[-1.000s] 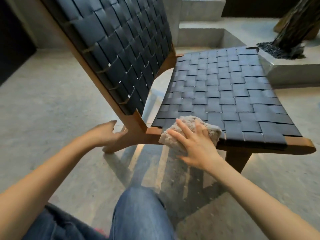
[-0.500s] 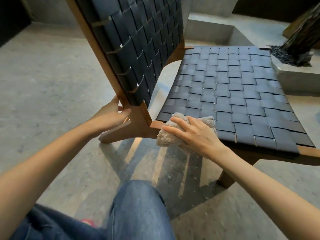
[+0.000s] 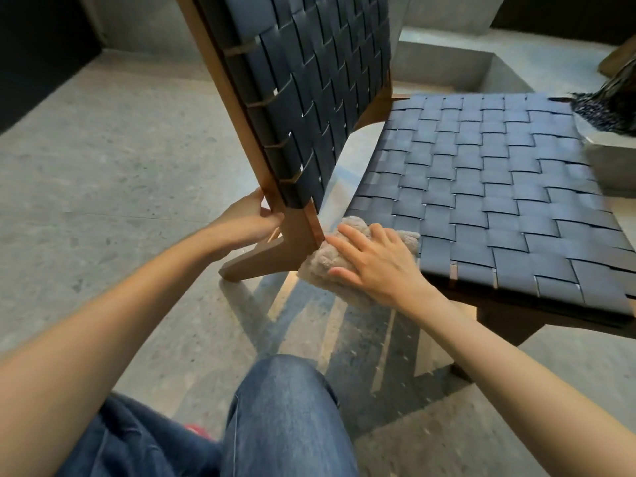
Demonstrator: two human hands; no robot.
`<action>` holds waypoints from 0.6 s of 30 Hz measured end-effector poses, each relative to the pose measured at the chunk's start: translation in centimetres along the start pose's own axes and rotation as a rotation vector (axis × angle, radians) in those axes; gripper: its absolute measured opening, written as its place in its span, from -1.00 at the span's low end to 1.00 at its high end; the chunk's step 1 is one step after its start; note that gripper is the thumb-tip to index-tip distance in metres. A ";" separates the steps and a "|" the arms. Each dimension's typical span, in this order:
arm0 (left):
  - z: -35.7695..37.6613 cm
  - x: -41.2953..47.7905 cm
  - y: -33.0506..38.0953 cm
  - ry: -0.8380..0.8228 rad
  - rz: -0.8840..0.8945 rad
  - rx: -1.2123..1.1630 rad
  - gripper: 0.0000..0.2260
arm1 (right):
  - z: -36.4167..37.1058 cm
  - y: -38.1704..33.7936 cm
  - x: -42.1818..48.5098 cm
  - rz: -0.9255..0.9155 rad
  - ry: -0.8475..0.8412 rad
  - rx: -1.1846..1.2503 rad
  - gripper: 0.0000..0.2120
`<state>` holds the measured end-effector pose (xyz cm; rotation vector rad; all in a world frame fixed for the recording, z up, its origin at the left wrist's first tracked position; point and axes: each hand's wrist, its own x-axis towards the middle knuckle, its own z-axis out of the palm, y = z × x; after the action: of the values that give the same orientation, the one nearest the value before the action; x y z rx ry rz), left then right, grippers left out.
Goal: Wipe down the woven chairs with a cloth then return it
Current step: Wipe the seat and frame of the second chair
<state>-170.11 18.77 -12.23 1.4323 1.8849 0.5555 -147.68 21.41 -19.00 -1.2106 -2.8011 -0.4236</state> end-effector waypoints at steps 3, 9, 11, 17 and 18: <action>0.2 0.1 0.1 0.010 -0.001 0.008 -0.56 | 0.2 2.5 -2.8 -0.059 0.071 -0.075 -0.52; -0.5 0.3 -0.4 -0.033 0.022 0.021 -0.58 | 1.8 1.1 -1.6 -0.001 0.166 -0.152 -0.43; -0.8 0.3 -0.6 -0.044 0.045 0.049 -0.60 | 2.4 0.0 -0.3 0.006 0.196 -0.181 -0.49; -0.7 0.2 -0.6 -0.055 0.065 0.094 -0.59 | 3.6 -4.1 3.8 0.149 0.160 -0.196 -0.82; -0.6 0.2 -0.6 -0.048 0.056 0.099 -0.58 | 3.7 -4.3 4.0 0.158 0.156 -0.196 -0.83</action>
<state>-170.97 18.84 -12.25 1.5528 1.8617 0.4557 -153.39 22.42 -22.86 -1.3585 -2.5595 -0.7588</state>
